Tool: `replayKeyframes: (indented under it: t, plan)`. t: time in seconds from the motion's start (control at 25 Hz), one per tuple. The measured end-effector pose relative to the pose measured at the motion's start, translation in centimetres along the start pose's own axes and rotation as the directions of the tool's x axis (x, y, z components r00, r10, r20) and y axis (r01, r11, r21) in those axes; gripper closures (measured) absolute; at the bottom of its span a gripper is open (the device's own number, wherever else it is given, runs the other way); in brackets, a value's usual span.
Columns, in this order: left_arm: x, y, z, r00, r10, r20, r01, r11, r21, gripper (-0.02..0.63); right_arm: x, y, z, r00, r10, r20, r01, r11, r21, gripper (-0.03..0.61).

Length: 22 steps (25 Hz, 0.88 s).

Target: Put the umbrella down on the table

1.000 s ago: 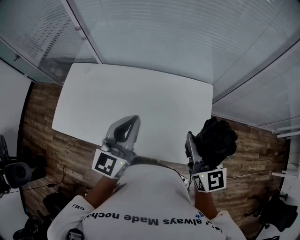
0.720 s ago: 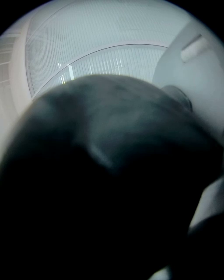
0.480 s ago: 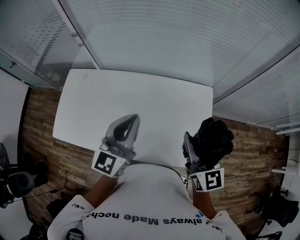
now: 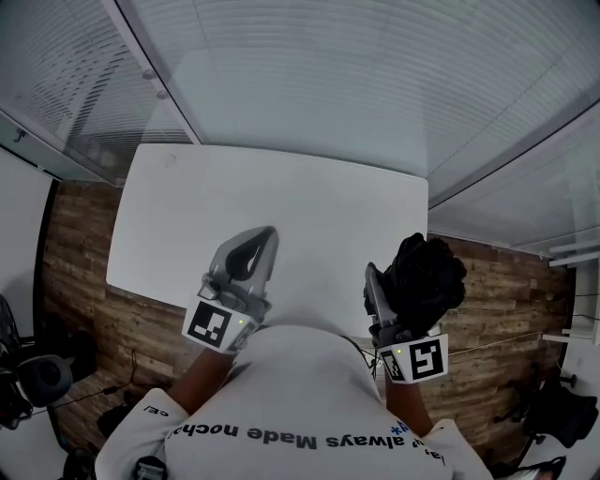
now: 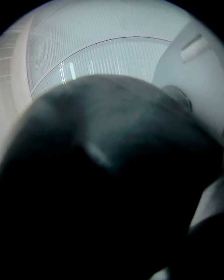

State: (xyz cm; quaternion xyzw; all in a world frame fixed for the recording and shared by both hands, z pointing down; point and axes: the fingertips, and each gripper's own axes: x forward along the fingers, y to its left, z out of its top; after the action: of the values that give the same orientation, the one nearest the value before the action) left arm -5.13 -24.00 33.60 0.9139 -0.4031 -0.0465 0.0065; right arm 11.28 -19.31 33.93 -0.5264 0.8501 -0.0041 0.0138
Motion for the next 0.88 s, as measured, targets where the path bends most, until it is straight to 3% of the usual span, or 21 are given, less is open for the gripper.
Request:
replayKeyframes:
  t: [0.44,0.88]
  plan:
    - [0.0,1.3,-0.2,1.0,0.008,-0.01,-0.008,1.0,-0.002,0.611,2.6,-1.1,-5.3,0.988,-0.004,-0.154,0.013,0.998,0.053,0.342]
    - [-0.3,1.7,-0.2,1.0,0.013,-0.009,-0.013,1.0,-0.001,0.611,4.7,-2.0,-13.9,0.928,0.007,-0.371,0.029,0.995,0.092,0.344]
